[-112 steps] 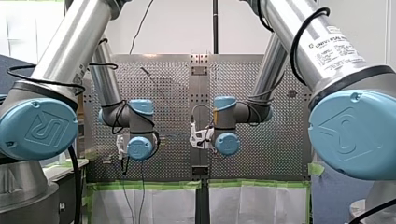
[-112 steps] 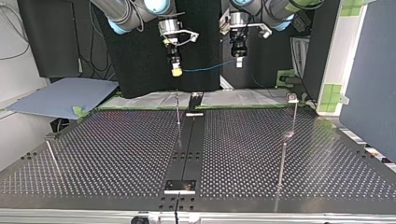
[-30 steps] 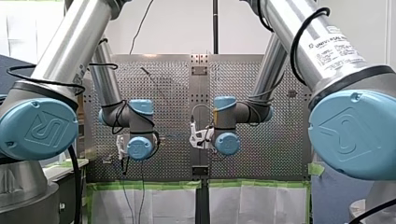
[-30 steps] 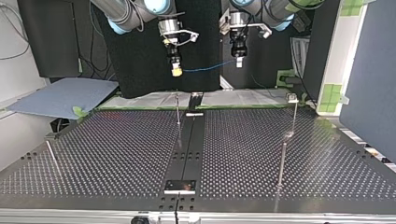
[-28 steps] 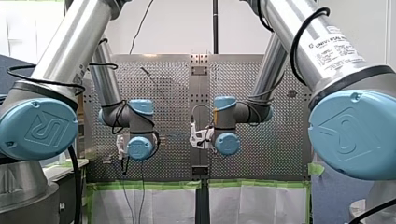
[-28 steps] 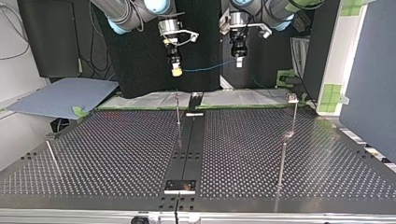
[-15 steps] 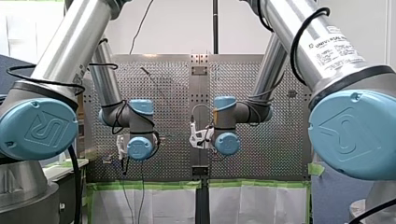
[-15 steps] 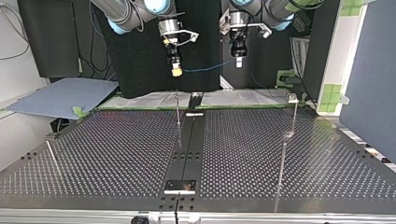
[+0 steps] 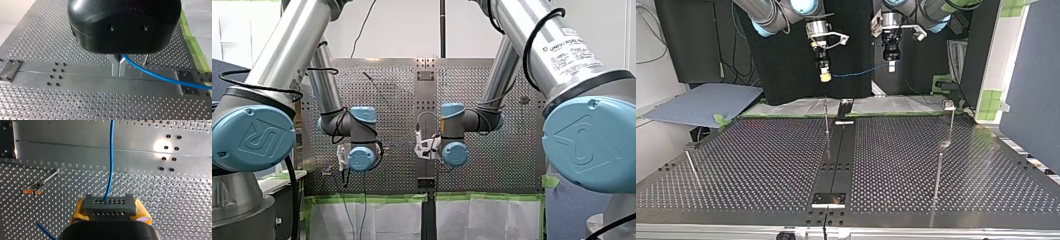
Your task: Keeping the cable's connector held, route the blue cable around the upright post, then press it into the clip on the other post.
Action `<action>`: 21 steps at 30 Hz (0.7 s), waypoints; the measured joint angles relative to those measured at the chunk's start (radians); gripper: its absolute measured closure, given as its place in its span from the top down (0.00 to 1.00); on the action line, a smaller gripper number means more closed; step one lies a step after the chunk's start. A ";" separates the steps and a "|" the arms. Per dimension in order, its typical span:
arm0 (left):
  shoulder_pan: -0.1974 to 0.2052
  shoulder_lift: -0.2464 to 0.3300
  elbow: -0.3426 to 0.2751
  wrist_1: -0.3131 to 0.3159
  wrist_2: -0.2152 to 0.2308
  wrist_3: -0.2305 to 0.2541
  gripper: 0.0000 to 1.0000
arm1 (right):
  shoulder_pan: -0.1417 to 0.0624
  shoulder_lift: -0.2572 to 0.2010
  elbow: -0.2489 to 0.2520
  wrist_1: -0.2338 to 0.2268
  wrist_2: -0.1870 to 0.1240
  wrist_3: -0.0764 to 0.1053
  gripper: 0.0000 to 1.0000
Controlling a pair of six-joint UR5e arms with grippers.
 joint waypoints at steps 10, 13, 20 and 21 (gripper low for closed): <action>0.006 -0.006 0.000 -0.006 -0.006 0.006 0.00 | 0.001 0.001 -0.001 0.001 0.001 -0.001 0.00; 0.018 -0.022 0.000 -0.023 -0.021 0.023 0.00 | 0.008 0.011 -0.011 0.011 0.011 -0.008 0.00; 0.026 -0.038 0.000 -0.081 -0.033 0.081 0.00 | 0.015 0.072 -0.034 0.072 0.024 -0.013 0.00; 0.026 -0.038 0.000 -0.090 -0.033 0.089 0.00 | 0.015 0.079 -0.034 0.081 0.024 -0.014 0.00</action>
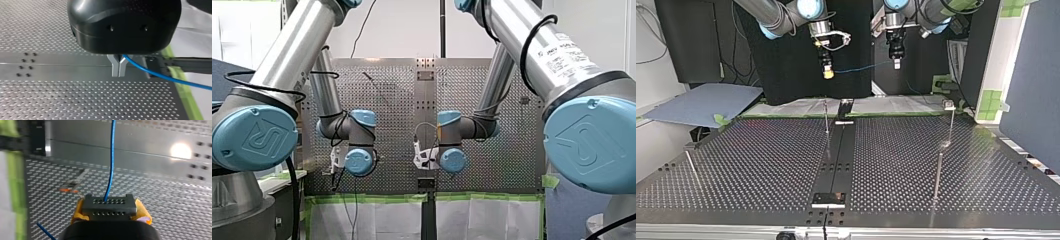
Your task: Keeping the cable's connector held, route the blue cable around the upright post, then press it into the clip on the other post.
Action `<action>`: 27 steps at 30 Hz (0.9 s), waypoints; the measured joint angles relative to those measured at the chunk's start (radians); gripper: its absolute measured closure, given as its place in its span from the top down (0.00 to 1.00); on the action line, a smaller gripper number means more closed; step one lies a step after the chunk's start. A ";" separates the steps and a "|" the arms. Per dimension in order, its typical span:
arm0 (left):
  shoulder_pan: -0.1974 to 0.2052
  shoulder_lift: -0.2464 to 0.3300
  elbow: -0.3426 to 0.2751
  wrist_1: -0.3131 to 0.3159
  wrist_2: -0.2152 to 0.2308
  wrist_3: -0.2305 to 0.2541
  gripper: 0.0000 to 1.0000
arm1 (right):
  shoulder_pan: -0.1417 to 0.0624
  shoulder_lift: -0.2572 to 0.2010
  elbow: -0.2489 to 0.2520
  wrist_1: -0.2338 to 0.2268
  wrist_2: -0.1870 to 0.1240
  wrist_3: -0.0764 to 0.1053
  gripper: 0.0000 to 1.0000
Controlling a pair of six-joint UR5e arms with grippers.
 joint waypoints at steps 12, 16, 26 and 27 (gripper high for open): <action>0.000 0.000 0.000 -0.059 0.000 0.039 0.00 | 0.000 0.019 -0.001 0.086 0.000 0.000 0.00; 0.000 0.004 0.004 -0.070 0.006 0.049 0.00 | -0.001 0.017 0.001 0.085 0.003 0.001 0.00; 0.002 0.091 0.012 -0.116 0.041 0.008 0.00 | -0.006 -0.072 0.007 0.088 -0.024 0.076 0.00; 0.004 0.100 0.012 -0.115 0.045 0.004 0.00 | -0.006 -0.081 0.007 0.088 -0.032 0.082 0.00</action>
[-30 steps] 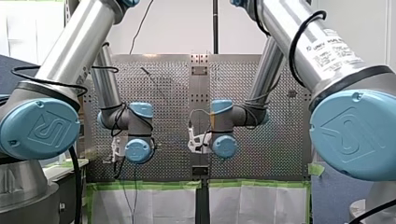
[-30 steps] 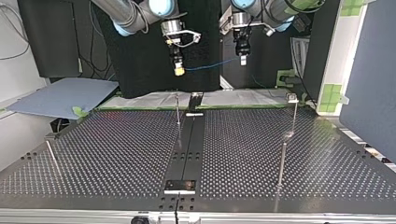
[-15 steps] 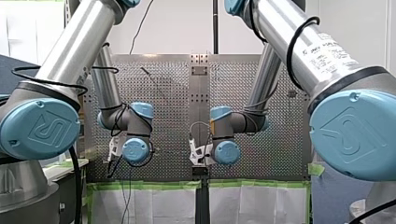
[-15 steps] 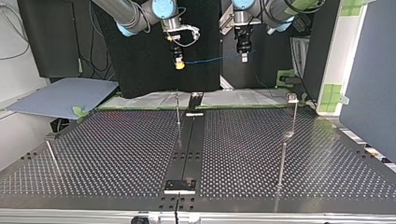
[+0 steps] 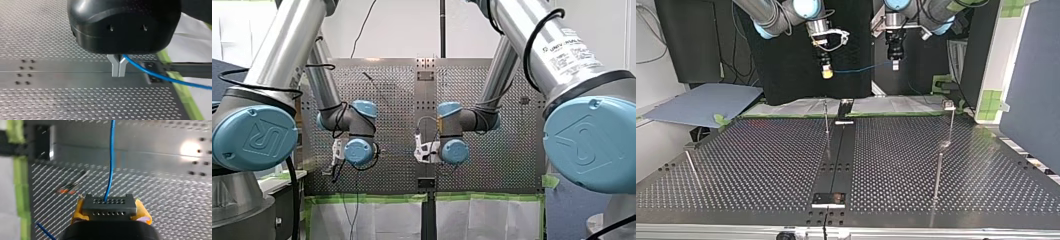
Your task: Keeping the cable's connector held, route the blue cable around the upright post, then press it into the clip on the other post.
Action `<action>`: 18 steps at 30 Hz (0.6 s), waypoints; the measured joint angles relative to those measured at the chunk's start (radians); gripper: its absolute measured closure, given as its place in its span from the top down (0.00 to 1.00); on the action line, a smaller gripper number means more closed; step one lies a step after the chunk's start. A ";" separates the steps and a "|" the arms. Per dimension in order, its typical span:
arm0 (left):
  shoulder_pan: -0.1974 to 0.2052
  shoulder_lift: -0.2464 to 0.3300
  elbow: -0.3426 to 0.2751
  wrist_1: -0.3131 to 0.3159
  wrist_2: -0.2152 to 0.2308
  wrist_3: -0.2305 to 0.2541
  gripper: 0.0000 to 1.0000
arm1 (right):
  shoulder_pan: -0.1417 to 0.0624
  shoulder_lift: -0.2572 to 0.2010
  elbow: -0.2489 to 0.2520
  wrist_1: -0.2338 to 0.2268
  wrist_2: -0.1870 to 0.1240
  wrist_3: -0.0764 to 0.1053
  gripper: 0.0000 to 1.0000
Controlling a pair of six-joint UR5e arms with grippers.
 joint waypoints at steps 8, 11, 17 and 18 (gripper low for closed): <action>0.021 0.082 0.000 -0.034 0.054 -0.057 0.00 | -0.003 -0.076 -0.044 0.036 -0.057 0.020 0.00; 0.029 0.109 0.000 -0.060 0.075 -0.084 0.00 | -0.006 -0.107 -0.052 0.065 -0.064 0.034 0.00; 0.056 0.160 0.003 -0.110 0.066 -0.135 0.00 | -0.012 -0.161 -0.065 0.116 -0.080 0.077 0.00; 0.063 0.168 0.004 -0.118 0.066 -0.143 0.00 | -0.012 -0.171 -0.071 0.124 -0.083 0.082 0.00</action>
